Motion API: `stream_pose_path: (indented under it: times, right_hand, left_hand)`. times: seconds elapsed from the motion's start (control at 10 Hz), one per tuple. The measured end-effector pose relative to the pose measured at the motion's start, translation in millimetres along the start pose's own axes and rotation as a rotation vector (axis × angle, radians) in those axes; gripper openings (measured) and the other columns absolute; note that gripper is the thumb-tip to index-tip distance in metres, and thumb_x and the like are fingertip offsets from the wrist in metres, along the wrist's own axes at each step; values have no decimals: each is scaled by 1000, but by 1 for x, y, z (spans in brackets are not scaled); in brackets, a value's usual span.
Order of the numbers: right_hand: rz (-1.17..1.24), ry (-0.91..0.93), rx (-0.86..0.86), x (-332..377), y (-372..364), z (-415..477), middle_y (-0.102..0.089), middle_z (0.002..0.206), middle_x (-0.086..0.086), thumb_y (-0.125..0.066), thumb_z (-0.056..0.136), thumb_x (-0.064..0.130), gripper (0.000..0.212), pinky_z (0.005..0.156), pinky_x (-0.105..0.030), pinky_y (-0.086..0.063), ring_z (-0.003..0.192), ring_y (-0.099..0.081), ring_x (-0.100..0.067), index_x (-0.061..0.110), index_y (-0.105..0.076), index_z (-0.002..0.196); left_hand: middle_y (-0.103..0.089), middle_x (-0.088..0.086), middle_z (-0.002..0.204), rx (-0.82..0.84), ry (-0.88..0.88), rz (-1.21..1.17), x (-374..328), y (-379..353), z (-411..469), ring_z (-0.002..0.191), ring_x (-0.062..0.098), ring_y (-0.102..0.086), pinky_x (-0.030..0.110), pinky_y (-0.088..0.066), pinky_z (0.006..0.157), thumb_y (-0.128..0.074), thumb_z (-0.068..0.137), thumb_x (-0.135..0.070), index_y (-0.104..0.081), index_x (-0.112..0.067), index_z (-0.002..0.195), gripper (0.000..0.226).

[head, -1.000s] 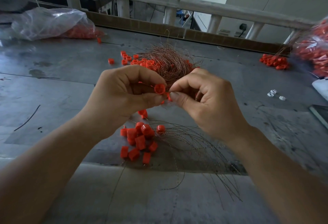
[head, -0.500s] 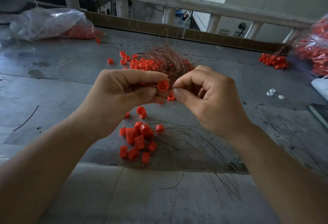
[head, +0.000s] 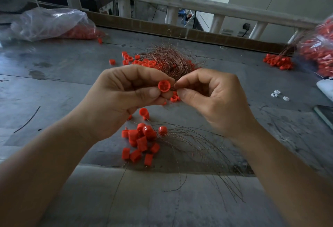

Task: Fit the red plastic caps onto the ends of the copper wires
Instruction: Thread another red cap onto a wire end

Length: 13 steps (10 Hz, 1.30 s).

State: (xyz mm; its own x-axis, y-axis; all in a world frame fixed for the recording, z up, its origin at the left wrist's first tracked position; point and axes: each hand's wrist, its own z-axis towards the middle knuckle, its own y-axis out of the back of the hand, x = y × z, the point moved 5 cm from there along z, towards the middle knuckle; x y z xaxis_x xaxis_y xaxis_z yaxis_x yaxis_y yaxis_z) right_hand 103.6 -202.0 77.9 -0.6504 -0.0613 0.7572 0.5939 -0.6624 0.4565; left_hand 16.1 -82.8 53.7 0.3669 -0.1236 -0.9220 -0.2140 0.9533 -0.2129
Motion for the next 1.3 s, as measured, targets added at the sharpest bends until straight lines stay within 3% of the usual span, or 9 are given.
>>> stream_pose_path:
  times: [0.2,0.5,0.6,0.7,0.8,0.9,1.0,1.2,1.3]
  right_hand:
    - [197,-135,31,-3,0,1,-59,55,6,-72,72,3,30,44,-9,-38,46,-53,0,20,-49,82]
    - [228,-209,100,-9,-9,0,-56,51,7,-71,70,-5,32,42,-9,-37,44,-51,-1,15,-47,75]
    - [164,-216,173,-9,-7,1,-60,60,5,-75,68,7,25,48,-16,-45,53,-57,-6,15,-53,77]
    - [-5,-244,42,-25,16,8,-64,70,3,-73,70,17,17,68,-31,-53,67,-63,-16,21,-59,76]
    - [-304,-284,-157,-48,50,13,-64,72,2,-68,79,18,12,70,-32,-51,70,-61,-16,24,-60,73]
    - [-507,-371,-126,-74,63,14,-58,69,12,-66,81,20,13,63,-19,-41,67,-54,-7,25,-61,71]
    - [-622,-444,-11,-92,61,12,-53,69,19,-68,80,21,8,65,-18,-34,70,-51,-5,25,-62,76]
    - [-764,-455,109,-104,51,12,-55,69,10,-66,82,20,3,64,-22,-34,71,-52,-10,20,-65,79]
    - [-589,-445,-11,-96,54,12,-60,69,5,-54,90,16,14,64,-27,-48,68,-60,-14,14,-64,80]
  left_hand:
    - [-73,6,83,39,28,-75,1,-2,0,73,13,-69,18,-54,62,-64,58,-7,-74,-13,74,20]
    - [-72,8,79,128,82,-113,7,-8,-2,74,15,-70,17,-54,62,-63,63,-7,-73,-13,77,18]
    - [-72,8,78,124,91,-122,8,-9,-2,75,15,-70,17,-54,62,-63,63,-7,-73,-13,76,17]
    - [-72,8,79,105,95,-126,8,-7,-1,75,15,-70,17,-54,63,-63,62,-8,-73,-13,76,17]
    - [-72,8,80,84,105,-142,9,-5,0,75,15,-70,18,-54,63,-64,61,-7,-73,-13,75,18]
    - [-72,9,80,83,103,-134,9,-5,0,76,16,-70,18,-54,63,-64,61,-7,-73,-13,76,18]
    - [-72,9,79,87,101,-128,9,-5,0,75,16,-70,18,-54,62,-64,61,-8,-73,-13,76,18]
    - [-72,9,79,77,105,-121,9,-5,-1,75,16,-70,18,-54,62,-64,61,-8,-73,-12,76,18]
    - [-72,9,78,52,121,-117,10,-4,-1,74,16,-70,18,-54,62,-65,59,-9,-73,-12,75,18]
